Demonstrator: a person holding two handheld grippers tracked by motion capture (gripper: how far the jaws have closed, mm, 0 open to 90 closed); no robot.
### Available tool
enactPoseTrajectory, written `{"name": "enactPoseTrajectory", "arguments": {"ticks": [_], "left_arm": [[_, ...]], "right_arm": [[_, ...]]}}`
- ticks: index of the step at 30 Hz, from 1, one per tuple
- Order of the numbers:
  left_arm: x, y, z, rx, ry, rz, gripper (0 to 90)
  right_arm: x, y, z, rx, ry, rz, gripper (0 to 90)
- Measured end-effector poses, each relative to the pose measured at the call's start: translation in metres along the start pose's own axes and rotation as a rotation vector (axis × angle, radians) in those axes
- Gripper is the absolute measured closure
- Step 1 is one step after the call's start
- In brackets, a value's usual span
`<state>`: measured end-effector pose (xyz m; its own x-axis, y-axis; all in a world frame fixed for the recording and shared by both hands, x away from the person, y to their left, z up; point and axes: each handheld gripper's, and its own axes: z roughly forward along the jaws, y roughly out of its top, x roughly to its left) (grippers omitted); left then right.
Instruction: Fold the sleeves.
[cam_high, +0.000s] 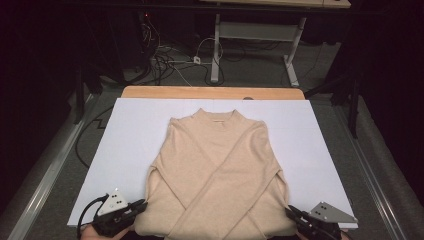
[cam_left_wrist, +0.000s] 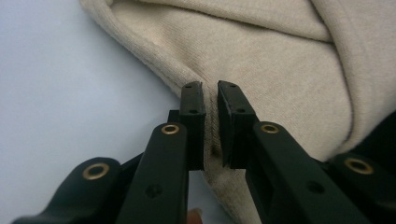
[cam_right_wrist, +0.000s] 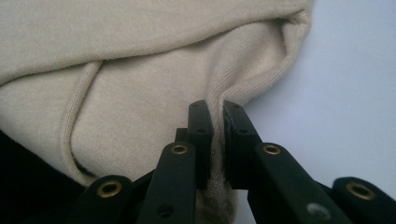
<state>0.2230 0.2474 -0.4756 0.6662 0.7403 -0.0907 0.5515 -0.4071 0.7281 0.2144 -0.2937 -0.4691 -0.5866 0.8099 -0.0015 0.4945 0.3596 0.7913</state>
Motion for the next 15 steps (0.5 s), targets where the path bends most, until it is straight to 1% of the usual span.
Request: {"name": "enactPoseTrajectory", "arguments": {"ticks": [2,4,6,8,10,12,13,15], "left_arm": [[-0.002,-0.003,-0.002,-0.002,-0.008,0.002,79.0],[-0.005,-0.008,-0.003,-0.002,-0.016,-0.002,78.9],[-0.006,-0.010,-0.002,-0.005,-0.017,-0.008,78.2],[-0.005,-0.010,-0.002,-0.006,-0.021,-0.021,75.3],[-0.003,-0.007,-0.002,-0.017,-0.009,-0.029,67.5],[-0.002,-0.005,-0.003,-0.035,-0.005,-0.045,56.9],[0.000,-0.003,-0.004,-0.047,0.010,-0.051,51.3],[0.004,0.001,-0.003,-0.066,0.031,-0.057,43.5]], "right_arm": [[0.001,-0.003,-0.001,0.001,0.002,0.006,84.0],[0.003,-0.012,-0.004,0.004,0.013,0.019,83.8],[0.003,-0.013,-0.003,0.007,0.018,0.032,83.5],[0.002,-0.013,-0.001,0.011,0.023,0.034,82.1],[0.002,-0.012,0.001,0.010,0.030,0.034,77.7],[0.002,-0.010,0.002,0.005,0.034,0.039,69.1],[0.002,-0.008,0.002,0.003,0.034,0.041,65.2],[0.000,-0.004,0.001,-0.014,0.037,0.046,57.2]]}}
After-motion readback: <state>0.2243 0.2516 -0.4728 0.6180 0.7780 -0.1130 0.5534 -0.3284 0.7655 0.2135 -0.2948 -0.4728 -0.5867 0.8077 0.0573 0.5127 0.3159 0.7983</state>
